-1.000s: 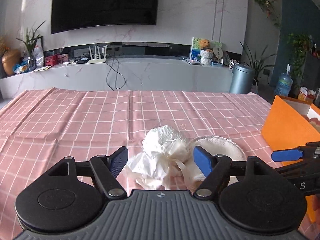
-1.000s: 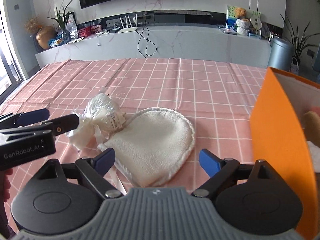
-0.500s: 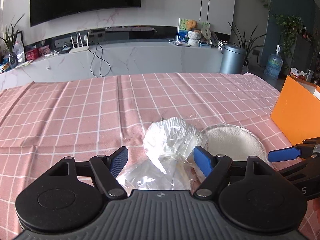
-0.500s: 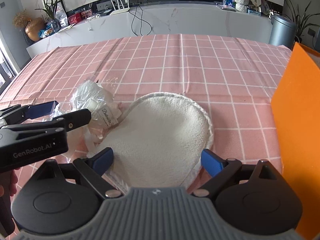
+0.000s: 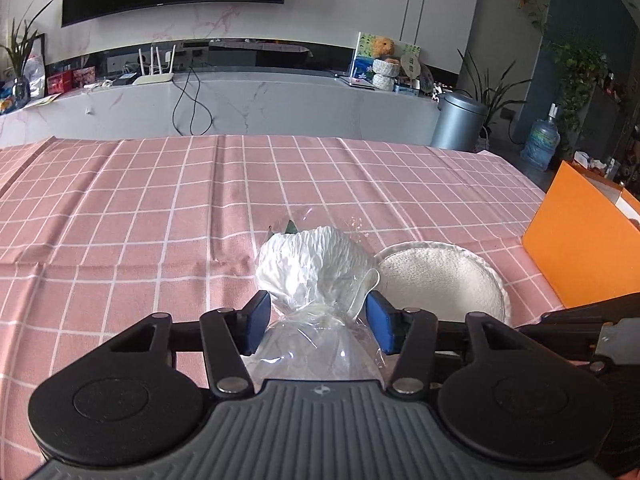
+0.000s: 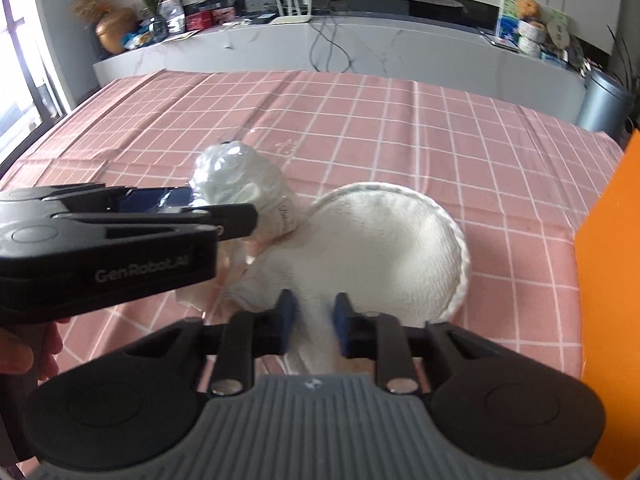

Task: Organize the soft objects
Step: 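Grasp the plastic-wrapped bundle with the left tool while the right grasps the white terry pad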

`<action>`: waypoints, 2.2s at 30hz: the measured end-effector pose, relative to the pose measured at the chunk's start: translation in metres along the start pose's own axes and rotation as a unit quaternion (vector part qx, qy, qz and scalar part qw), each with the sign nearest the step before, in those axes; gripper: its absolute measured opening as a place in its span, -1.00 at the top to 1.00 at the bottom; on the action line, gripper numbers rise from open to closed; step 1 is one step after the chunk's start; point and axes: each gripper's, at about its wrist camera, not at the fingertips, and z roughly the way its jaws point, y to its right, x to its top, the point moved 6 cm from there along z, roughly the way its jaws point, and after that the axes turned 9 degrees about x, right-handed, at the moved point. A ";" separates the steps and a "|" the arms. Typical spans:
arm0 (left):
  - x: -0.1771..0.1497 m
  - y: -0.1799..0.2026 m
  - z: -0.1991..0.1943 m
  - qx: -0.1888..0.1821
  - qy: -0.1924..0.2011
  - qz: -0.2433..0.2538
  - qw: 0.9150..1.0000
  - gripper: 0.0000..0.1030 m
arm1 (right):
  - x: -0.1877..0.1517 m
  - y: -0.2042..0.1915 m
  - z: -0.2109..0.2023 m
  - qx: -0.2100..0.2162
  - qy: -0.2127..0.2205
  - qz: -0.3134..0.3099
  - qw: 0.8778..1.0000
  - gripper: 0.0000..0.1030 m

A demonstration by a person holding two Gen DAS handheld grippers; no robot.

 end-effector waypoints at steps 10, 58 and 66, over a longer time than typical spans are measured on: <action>-0.015 0.000 -0.041 0.018 -0.005 -0.055 0.998 -0.10 | -0.013 -0.014 -0.041 0.024 0.009 -0.040 0.999 0.84; -0.082 0.014 -0.091 0.041 -0.067 -0.073 0.994 -0.66 | -0.098 0.022 -0.083 -0.046 -0.002 0.142 0.989 -0.96; -0.084 0.008 -0.087 0.031 -0.078 -0.092 0.992 -0.66 | -0.095 0.011 -0.079 -0.047 0.005 0.074 0.996 -0.67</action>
